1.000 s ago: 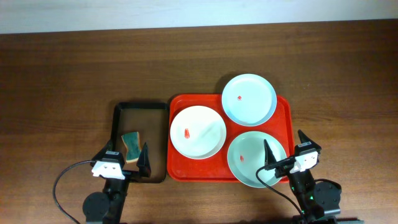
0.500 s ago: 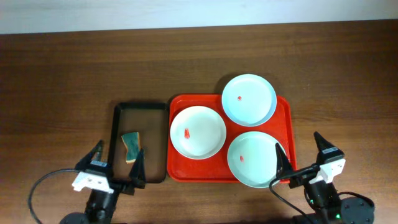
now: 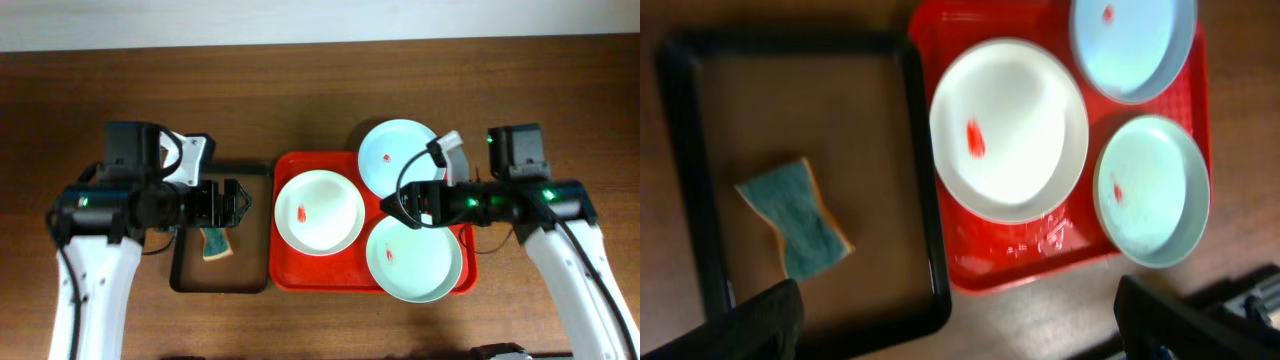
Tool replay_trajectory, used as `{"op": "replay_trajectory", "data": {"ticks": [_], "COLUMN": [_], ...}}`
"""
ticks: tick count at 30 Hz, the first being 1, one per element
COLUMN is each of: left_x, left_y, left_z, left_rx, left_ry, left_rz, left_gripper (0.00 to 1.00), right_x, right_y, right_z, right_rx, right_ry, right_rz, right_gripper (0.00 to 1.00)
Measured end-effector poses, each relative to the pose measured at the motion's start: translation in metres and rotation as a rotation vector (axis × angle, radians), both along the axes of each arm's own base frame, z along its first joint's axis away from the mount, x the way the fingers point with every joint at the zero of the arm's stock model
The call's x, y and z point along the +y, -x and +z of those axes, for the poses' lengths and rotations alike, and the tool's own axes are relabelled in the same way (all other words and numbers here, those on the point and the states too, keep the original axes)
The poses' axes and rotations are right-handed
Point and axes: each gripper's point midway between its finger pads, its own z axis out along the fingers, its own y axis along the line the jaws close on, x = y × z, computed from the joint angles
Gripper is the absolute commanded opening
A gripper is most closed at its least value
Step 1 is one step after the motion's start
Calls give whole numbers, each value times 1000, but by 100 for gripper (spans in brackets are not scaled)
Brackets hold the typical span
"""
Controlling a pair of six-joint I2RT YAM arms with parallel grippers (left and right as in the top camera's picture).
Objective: Clean dirty plates on tray and stack at the side
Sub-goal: 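Move left gripper over sponge and right gripper to white plate rim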
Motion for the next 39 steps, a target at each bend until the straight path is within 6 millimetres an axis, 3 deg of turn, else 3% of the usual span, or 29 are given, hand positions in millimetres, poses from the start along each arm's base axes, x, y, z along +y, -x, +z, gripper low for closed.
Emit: {"op": "replay_trajectory", "data": {"ticks": [1, 4, 7, 8, 9, 12, 14, 16, 19, 21, 23, 24, 25, 28, 29, 34, 39], "left_x": [-1, -2, 8, 18, 30, 40, 41, 42, 42, 42, 42, 42, 42, 42, 42, 42, 42], "left_y": [-2, -3, -5, -5, -4, -4, -3, -3, -3, -4, -4, -6, -7, -9, -9, -11, -11], "left_z": [-12, -31, -36, -39, -43, -45, -45, -45, -45, -45, -45, -44, -44, -44, -44, -43, -43], "left_rx": [56, 145, 158, 171, 189, 200, 203, 203, 203, 200, 198, 194, 189, 183, 179, 174, 174], "left_ry": [6, 5, -50, -94, -149, -191, -197, -203, -202, -202, -202, -200, -199, -197, -196, -196, -196], "left_rz": [-3, -8, 34, 88, 156, 210, 219, 221, 221, 222, 222, 225, 228, 230, 230, 231, 231], "left_gripper": [0, 0, 0, 0, 0, 0, 0, 0, 1, 0, 6, 8, 9, 10, 11, 13, 16], "right_x": [4, 6, -2, -11, -18, -1, 10, 19, 23, 23, 24, 36, 47, 64, 63, 52, 46], "right_y": [-3, -12, -16, -20, -23, -30, -38, -47, -62, -67, -68, -69, -68, -75, -78, -79, -78], "right_z": [-11, -42, -57, -65, -72, -78, -76, -72, -64, -62, -69, -75, -85, -107, -112, -173, -179], "right_rx": [57, 181, 250, 277, 292, 244, 197, 142, 74, 65, 79, 67, 60, 32, 30, 137, 145], "right_ry": [-22, -24, 32, 88, 148, 227, 240, 226, 202, 193, 209, 222, 254, 326, 339, 460, 496], "right_rz": [12, 11, -59, -122, -180, -193, -201, -196, -208, -228, -237, -212, -194, -188, -197, -211, -222], "right_gripper": [20, 10, 9, 14, 25, 49, 98, 99, 33, 6, 6, 22, 26, 26, 26, 26, 26]}}
